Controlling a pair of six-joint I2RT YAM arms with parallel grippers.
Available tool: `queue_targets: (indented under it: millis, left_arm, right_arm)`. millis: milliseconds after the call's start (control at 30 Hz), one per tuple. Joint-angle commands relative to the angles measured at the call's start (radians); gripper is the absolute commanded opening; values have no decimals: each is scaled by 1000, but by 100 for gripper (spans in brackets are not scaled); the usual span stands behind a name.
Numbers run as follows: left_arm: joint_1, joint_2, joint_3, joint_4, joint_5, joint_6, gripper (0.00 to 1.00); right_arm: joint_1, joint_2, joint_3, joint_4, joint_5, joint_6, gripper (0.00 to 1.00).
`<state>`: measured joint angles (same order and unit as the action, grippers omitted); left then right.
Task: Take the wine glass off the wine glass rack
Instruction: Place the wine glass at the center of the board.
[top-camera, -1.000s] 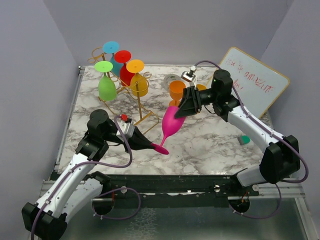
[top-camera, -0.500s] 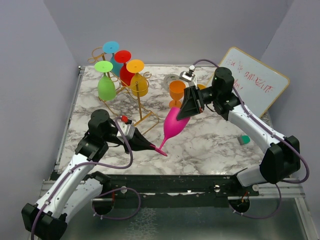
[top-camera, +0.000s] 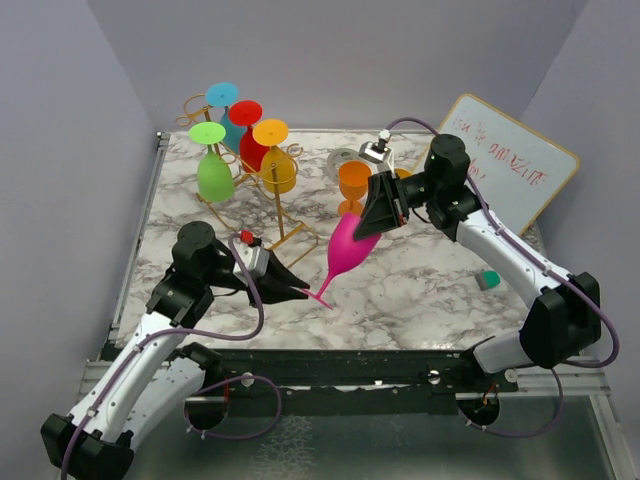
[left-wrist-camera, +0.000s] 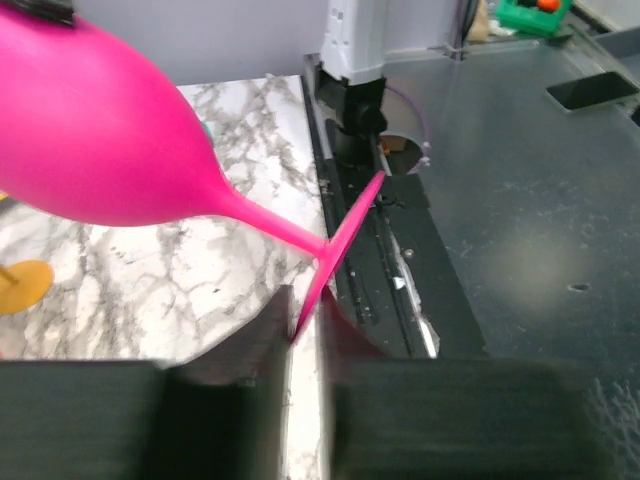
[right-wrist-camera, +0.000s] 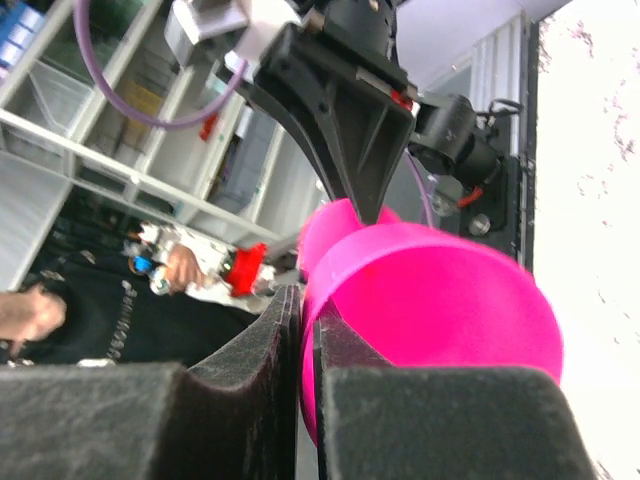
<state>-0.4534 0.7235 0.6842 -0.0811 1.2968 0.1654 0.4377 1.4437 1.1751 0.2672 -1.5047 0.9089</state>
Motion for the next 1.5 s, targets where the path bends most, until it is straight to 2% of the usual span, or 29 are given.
queue_targets:
  millis: [0,100,167,200,367,433,500,667,800,900,1233,1467]
  left_arm:
    - [-1,-37,33,-3,-112,-107,36]
    - [-1,-52,52,-10,-181,-161,48]
    - [-1,-68,56,-13,-233,-201,64]
    - [-1,-78,54,-18,-257,-210,67]
    - [-1,-115,47,-74,-366,-206,84]
    - [-1,-122,45,-103,-414,-218,94]
    - [-1,-122,56,-137,-458,-239,99]
    - [-1,-123,86,-187,-582,-311,99]
    - [-1,-59,166,-295,-772,-443,99]
    - [-1,-21,220,-389,-776,-489,99]
    - [-1,-67,247,-552,-869,-485,99]
    - [-1,-67,276,-605,-1108,-554,99]
  right_arm:
    - [-2,-35,-9,56,31,-37,1]
    - [-2,-43,-22,56,42,-52,0]
    - [-2,-43,-26,37,59,-78,0]
    - [-2,-45,-23,8,74,-101,0]
    - [-2,-43,41,-334,188,-368,1]
    - [-1,-38,84,-506,278,-492,1]
    - [-1,-33,122,-642,399,-588,1]
    - [7,-44,167,-806,632,-702,1]
    - [23,-86,177,-842,974,-694,1]
    - [25,-116,168,-848,1148,-682,1]
    - [65,-70,216,-987,1412,-695,1]
    - [222,23,259,-979,1664,-686,0]
